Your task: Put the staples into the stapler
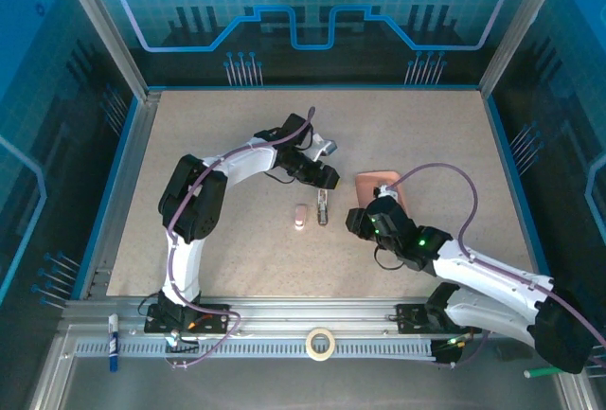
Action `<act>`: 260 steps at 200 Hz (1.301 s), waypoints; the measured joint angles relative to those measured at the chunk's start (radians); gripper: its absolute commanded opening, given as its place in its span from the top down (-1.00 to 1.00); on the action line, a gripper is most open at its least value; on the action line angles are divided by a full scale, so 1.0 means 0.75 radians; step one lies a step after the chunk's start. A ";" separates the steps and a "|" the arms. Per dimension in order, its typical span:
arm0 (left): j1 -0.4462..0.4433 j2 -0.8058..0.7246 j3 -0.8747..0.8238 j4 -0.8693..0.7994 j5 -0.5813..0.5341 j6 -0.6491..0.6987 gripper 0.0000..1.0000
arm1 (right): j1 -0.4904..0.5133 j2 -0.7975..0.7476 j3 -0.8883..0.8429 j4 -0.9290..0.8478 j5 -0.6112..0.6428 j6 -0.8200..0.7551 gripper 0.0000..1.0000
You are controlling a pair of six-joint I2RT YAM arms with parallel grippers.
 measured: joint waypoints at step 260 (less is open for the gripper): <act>-0.083 -0.406 -0.277 -0.011 -0.141 0.009 -0.58 | -0.052 0.110 0.086 -0.021 -0.184 -0.052 0.12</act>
